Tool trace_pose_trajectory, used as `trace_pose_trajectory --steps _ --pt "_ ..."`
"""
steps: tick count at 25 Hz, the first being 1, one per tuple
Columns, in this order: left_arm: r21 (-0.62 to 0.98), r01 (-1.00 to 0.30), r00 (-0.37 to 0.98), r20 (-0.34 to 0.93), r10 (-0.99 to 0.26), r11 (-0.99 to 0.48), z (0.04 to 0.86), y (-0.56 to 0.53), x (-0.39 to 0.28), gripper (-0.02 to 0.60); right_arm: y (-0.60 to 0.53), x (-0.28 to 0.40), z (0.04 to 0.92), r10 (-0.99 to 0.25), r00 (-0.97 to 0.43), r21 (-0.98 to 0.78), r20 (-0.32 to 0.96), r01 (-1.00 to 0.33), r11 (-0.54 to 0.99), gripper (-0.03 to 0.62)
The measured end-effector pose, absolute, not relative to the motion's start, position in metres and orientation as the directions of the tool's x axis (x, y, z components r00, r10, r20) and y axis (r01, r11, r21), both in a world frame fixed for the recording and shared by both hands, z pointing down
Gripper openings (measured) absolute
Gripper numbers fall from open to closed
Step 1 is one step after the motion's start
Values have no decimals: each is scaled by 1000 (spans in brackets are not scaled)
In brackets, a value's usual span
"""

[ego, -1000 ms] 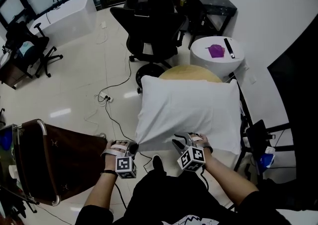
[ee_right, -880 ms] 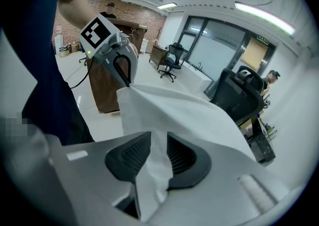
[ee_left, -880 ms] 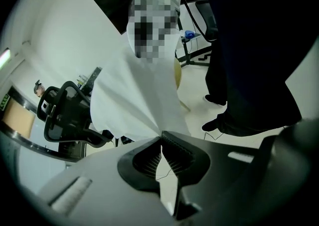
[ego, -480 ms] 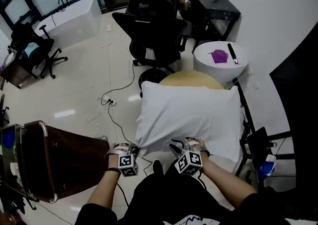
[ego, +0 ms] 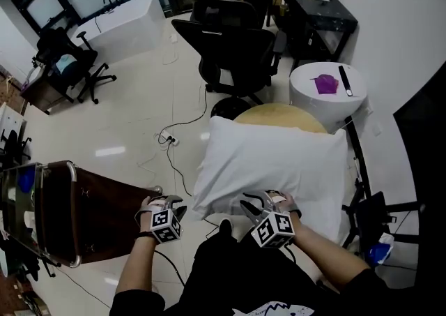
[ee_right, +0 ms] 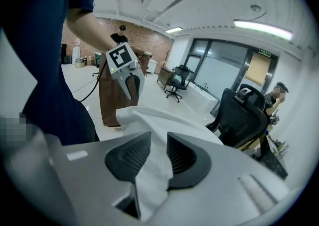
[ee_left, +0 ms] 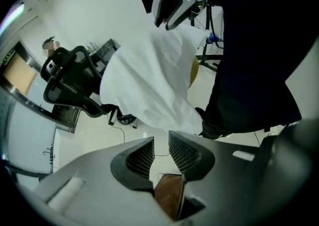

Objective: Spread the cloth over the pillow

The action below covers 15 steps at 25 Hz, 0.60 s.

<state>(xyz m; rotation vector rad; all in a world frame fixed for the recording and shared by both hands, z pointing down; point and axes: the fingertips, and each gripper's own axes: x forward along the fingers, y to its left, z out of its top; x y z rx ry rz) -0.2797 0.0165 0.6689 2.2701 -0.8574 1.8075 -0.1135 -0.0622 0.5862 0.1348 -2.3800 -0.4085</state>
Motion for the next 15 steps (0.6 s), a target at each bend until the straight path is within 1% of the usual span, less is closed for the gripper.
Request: trace_pose_trajectory --steps 3,6,11,15 --pt "-281 -550 128 902 -411 -787 647 -5 -293 81 -68 -117 574 -204 -766 300 610 -15 954 114" --pt "-282 -566 146 891 -431 -775 643 -32 -301 81 -77 -123 561 -209 -780 289 590 -38 957 114" --pt "-234 -545 205 894 -399 -805 668 -72 -300 81 -93 -134 552 -241 -776 282 583 -85 956 114" --pt "-202 -491 254 897 -361 -847 684 -94 -293 81 -103 -145 547 -267 -763 276 588 -121 953 114"
